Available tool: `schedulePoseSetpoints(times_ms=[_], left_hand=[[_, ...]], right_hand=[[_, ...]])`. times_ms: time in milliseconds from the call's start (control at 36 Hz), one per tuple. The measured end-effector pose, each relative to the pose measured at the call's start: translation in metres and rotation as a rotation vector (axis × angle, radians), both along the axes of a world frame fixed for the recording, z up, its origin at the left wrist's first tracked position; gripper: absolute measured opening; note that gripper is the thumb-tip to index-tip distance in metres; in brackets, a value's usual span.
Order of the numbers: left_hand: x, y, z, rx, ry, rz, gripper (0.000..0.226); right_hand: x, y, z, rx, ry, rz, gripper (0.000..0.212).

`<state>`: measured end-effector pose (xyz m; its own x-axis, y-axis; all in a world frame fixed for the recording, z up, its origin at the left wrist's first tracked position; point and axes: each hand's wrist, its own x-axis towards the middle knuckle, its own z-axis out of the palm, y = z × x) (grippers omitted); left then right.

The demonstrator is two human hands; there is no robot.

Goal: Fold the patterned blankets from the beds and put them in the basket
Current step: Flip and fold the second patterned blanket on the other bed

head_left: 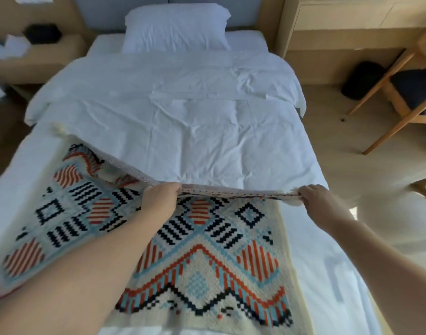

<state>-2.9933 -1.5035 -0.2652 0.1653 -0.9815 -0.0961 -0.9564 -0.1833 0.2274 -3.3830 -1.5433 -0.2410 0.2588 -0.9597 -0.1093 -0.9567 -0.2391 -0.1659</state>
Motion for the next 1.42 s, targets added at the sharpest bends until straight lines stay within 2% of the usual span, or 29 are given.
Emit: schedulePoseSetpoints(times_ms=[222, 333, 500, 611, 722, 806, 861, 944, 1028, 1139, 1194, 1222, 1278, 1417], left_hand=[[-0.014, 0.086, 0.033, 0.150, 0.194, 0.091, 0.029], [-0.023, 0.119, 0.030, 0.150, 0.177, 0.102, 0.028], [-0.034, 0.160, 0.009, 0.221, 0.135, 0.113, 0.030], [-0.041, 0.183, -0.009, 0.270, 0.148, 0.111, 0.031], [-0.041, 0.203, -0.040, 0.340, 0.188, 0.108, 0.014], [-0.038, 0.220, -0.072, 0.348, 0.248, 0.176, 0.022], [-0.042, 0.233, -0.084, 0.382, 0.231, 0.152, 0.026], [-0.049, 0.246, -0.106, 0.404, 0.306, 0.157, 0.040], [-0.048, 0.260, -0.135, 0.370, 0.274, 0.119, 0.041], [-0.040, 0.282, -0.171, 0.340, 0.214, 0.114, 0.015], [-0.035, 0.291, -0.188, 0.308, 0.136, -0.010, 0.010], [-0.035, 0.294, -0.192, 0.313, 0.093, -0.041, 0.011], [-0.039, 0.298, -0.193, 0.296, 0.038, -0.051, 0.026], [-0.051, 0.313, -0.185, 0.372, 0.025, -0.024, 0.053]], right_hand=[[-0.017, 0.054, 0.019, 0.069, -0.008, 0.113, 0.018], [-0.032, 0.078, 0.014, 0.049, 0.015, 0.154, 0.036], [-0.044, 0.116, 0.004, 0.062, 0.034, 0.139, 0.020], [-0.050, 0.147, -0.009, 0.094, 0.045, 0.110, 0.022], [-0.054, 0.186, -0.036, 0.109, 0.001, 0.080, 0.033], [-0.054, 0.213, -0.066, 0.158, 0.006, 0.074, 0.032], [-0.052, 0.232, -0.088, 0.211, 0.029, 0.099, 0.025], [-0.048, 0.257, -0.117, 0.281, 0.023, 0.124, 0.012], [-0.046, 0.269, -0.139, 0.381, -0.030, 0.047, 0.016], [-0.047, 0.282, -0.162, 0.382, 0.008, 0.122, 0.014], [-0.045, 0.284, -0.171, 0.384, 0.042, 0.121, 0.018], [-0.045, 0.284, -0.175, 0.381, 0.052, 0.115, 0.020], [-0.043, 0.282, -0.183, 0.417, 0.075, 0.083, 0.025], [-0.034, 0.288, -0.178, 0.464, 0.251, 0.063, 0.034]])
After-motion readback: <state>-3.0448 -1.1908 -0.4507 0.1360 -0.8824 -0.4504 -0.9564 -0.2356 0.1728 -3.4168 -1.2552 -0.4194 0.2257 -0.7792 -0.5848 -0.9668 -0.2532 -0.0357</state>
